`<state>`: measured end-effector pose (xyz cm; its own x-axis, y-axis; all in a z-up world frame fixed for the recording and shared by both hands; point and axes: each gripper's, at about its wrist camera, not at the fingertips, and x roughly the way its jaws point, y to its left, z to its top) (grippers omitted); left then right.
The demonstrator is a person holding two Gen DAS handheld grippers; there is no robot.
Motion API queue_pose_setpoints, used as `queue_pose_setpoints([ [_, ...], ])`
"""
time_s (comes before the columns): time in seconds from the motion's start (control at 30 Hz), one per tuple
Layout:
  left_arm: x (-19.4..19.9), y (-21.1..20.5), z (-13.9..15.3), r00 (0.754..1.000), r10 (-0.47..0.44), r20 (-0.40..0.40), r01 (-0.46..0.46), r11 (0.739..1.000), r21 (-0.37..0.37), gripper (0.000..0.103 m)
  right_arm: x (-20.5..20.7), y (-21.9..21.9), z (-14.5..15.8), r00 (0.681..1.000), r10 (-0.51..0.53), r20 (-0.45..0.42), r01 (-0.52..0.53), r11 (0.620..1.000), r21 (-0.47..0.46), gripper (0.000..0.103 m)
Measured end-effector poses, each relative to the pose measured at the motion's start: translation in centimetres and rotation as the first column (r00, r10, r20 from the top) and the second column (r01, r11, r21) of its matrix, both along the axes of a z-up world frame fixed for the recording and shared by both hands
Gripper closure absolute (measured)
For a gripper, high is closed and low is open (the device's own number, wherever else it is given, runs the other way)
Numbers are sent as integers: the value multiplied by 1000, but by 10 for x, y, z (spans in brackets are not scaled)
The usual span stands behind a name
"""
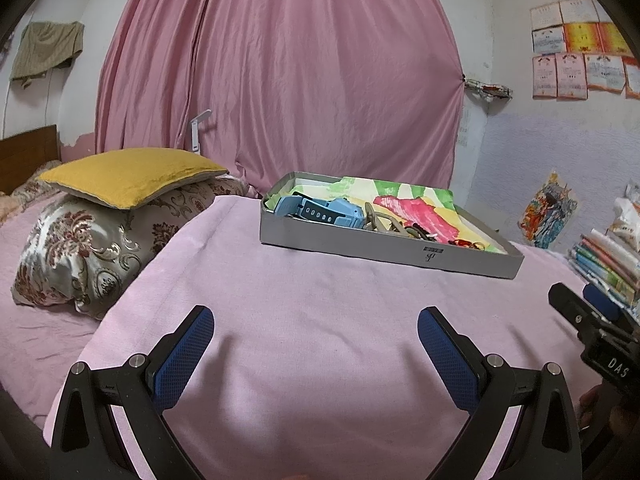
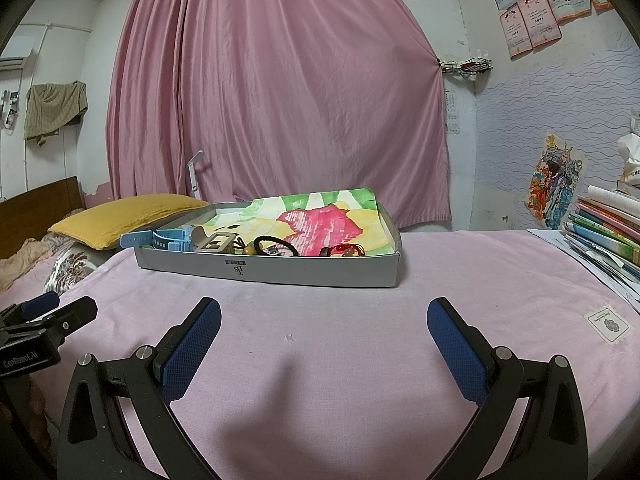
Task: Organize jewelry
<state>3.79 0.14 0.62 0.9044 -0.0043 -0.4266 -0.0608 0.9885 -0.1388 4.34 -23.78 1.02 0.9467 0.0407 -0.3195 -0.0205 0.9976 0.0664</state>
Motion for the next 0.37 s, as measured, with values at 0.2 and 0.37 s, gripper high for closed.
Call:
queue_pose_setpoints([
  [0.2, -2, -2, 1, 1000, 11, 2, -11, 1000, 29, 1, 0, 0, 0, 1000, 0, -1, 0, 1000, 0, 2],
  [0.37, -3, -1, 2, 1000, 12, 1, -12, 999, 34, 1, 0, 0, 0, 1000, 0, 0, 0, 1000, 1, 2],
])
